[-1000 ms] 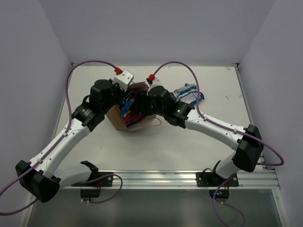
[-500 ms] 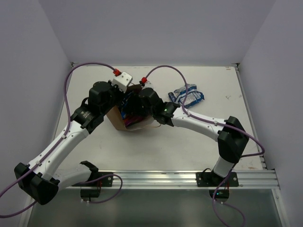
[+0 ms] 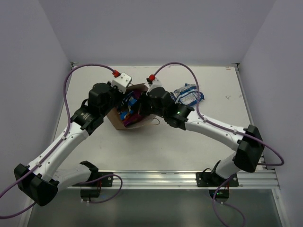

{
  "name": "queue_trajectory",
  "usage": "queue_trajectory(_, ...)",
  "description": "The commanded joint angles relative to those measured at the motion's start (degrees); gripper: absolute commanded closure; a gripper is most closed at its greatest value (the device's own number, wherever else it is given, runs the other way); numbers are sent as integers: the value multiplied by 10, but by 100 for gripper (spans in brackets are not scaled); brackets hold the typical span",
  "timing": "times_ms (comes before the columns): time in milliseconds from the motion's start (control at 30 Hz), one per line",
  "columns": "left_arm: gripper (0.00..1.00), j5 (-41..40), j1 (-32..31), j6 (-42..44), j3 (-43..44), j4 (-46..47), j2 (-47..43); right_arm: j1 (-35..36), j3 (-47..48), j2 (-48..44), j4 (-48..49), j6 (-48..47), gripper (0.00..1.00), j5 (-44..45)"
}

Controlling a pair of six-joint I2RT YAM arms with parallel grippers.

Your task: Take the snacks out of the paper bag

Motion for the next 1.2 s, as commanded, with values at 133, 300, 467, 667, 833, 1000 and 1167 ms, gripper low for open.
queue_trajectory(133, 100, -27, -2, 5, -13, 34, -17, -18, 16, -196, -58, -96, 100, -46)
queue_trajectory(300, 100, -27, -2, 10, -13, 34, -18, -60, -15, -301, -116, -141, 100, -2)
queue_trajectory(467, 100, -16, -3, 13, -8, 31, -19, -193, -92, -378, -159, -166, 100, 108)
queue_trajectory(667, 100, -11, -3, 15, 0, 25, -18, -346, -189, -349, -143, -155, 100, 176)
queue_trajectory(833, 100, -6, -3, 13, 0, 29, -19, -422, -233, -231, -121, -115, 100, 178)
queue_trajectory(1000, 100, -2, -3, 13, 1, 30, -15, -430, -219, -148, -121, -133, 85, 145)
queue_trajectory(1167, 100, 1, -2, 13, 3, 24, -17, -386, -183, -213, -152, -162, 36, 113)
